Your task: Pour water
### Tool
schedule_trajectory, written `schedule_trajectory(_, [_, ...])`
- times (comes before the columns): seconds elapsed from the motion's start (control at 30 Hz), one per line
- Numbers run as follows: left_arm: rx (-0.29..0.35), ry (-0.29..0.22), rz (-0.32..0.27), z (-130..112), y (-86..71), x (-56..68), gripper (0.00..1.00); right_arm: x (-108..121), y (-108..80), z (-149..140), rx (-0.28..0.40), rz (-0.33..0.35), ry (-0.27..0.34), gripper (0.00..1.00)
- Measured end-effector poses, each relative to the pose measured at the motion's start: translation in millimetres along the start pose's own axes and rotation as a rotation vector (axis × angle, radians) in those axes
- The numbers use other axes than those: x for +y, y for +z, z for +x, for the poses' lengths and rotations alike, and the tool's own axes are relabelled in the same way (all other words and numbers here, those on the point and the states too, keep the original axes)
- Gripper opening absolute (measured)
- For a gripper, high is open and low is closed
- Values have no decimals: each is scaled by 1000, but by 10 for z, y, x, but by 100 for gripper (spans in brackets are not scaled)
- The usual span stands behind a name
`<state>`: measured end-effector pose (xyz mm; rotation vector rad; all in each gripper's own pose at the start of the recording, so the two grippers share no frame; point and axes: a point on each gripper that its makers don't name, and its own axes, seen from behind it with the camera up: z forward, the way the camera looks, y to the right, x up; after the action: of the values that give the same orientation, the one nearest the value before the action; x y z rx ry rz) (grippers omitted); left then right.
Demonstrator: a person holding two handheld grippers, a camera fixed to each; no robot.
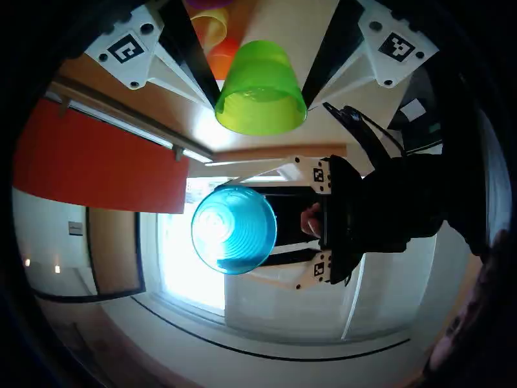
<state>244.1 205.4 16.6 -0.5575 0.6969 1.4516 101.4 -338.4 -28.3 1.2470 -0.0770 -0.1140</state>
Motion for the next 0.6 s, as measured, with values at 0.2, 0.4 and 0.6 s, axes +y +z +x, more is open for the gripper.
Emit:
schedule_trajectory(0.2, [2,-9,3,4,10,-11,82,16,-7,8,0,-4,-1,91])
schedule_trajectory(0.4, [-7,-69,7,-15,3,-14,83,17,-23,19,0,-8,-2,90])
schedule_trajectory(0.6, [-17,-123,3,-45,-18,3,82,12,-31,37,0,-10,-6,90])
